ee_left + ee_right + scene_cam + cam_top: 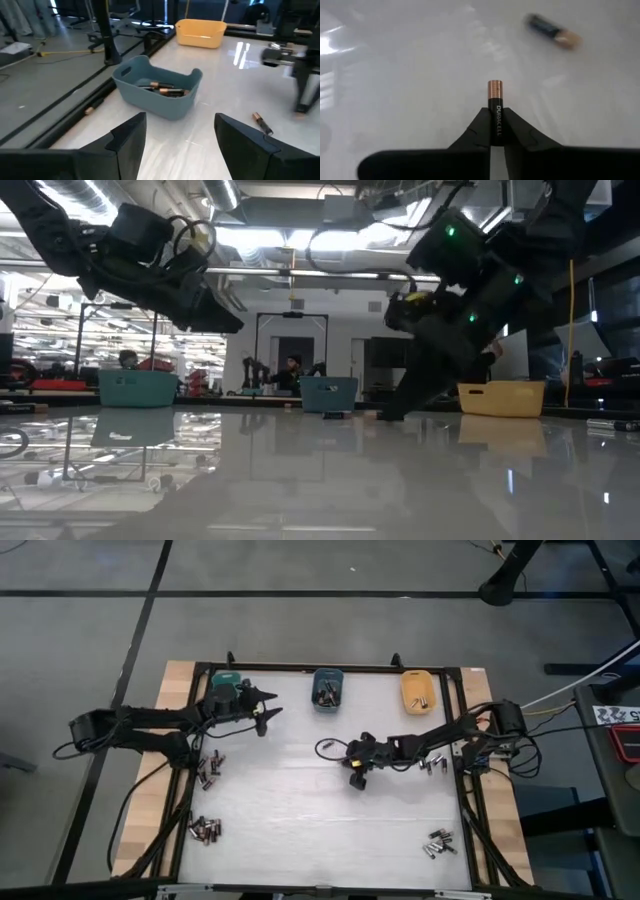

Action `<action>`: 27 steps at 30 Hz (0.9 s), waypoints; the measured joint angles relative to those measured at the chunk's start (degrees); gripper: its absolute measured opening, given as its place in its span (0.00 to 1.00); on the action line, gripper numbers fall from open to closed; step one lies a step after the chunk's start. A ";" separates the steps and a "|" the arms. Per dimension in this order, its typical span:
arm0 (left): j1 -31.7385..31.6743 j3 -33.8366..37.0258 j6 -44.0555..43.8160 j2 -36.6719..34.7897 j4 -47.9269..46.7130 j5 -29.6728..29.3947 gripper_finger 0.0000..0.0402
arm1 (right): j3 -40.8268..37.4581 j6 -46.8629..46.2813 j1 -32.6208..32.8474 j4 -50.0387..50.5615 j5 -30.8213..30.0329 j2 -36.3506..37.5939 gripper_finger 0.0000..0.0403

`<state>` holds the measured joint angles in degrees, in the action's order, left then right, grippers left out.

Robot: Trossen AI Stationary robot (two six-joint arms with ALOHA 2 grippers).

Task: Sort batteries
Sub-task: Put the brown battery into the green bin

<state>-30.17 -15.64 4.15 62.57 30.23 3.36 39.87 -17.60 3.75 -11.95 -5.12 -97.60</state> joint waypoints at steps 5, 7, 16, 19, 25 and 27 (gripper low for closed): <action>0.02 0.00 1.18 -2.90 -4.59 -3.86 0.56 | 2.62 5.31 -0.08 -0.65 -0.41 3.48 0.05; 0.02 0.02 1.76 -3.33 -6.44 -6.41 0.56 | 4.12 8.41 -0.77 -0.63 -0.53 4.25 0.05; 0.02 0.02 3.23 -3.21 -7.69 -9.65 0.56 | 12.29 26.42 -12.61 -1.15 8.57 5.13 0.05; -0.45 0.02 4.91 -3.21 -6.94 -10.60 0.56 | 14.23 30.97 -18.71 -1.07 13.86 5.02 0.05; -3.55 0.02 7.16 -3.19 -1.15 -8.75 0.56 | 16.27 36.44 -29.17 -1.39 22.90 5.02 0.05; -4.99 0.02 7.32 -3.19 0.65 -4.78 0.56 | 16.30 37.88 -31.63 -1.88 24.99 4.97 0.05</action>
<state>-35.17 -15.62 11.46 59.37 30.89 -1.42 56.16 20.28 -27.88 -13.83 19.87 -92.63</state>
